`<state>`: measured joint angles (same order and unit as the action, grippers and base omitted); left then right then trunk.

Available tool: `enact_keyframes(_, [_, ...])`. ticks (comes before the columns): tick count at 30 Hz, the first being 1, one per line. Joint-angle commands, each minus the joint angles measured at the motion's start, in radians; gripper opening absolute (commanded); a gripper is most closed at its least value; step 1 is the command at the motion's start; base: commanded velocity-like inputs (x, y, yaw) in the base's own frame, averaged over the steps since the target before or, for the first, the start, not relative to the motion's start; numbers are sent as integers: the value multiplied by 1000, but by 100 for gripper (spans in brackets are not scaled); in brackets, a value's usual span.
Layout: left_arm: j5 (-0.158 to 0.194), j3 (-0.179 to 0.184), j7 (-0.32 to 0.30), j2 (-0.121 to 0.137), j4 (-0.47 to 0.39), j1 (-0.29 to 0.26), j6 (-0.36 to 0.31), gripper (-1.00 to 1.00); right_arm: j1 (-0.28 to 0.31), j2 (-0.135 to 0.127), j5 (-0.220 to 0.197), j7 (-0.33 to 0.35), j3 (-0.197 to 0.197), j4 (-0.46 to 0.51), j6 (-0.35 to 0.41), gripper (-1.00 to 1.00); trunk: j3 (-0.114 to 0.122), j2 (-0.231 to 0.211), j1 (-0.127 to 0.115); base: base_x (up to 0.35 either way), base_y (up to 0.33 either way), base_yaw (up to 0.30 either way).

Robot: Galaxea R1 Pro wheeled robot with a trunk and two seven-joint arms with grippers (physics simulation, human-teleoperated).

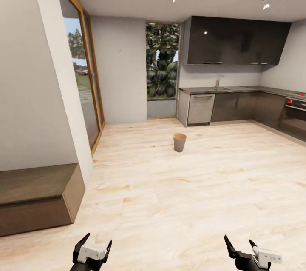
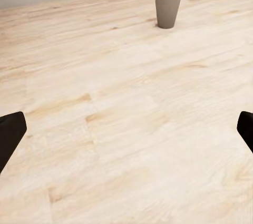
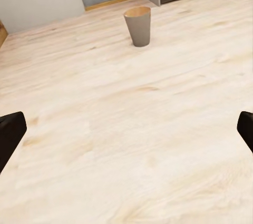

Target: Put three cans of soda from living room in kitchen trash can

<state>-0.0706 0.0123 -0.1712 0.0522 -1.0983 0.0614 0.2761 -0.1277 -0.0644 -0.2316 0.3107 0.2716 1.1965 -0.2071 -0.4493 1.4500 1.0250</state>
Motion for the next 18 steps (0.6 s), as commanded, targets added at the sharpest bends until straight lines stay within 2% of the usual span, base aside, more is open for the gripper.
enact_keyframes(1, [0,0,0,0,0,0,0,100,0,0,0,0,0,0,0,100,0,0,0,325,3,0])
enact_keyframes(18, [0,0,2,0,0,0,0,100,-1,0,0,1,0,-1,0,100,0,0,0,325,0,0])
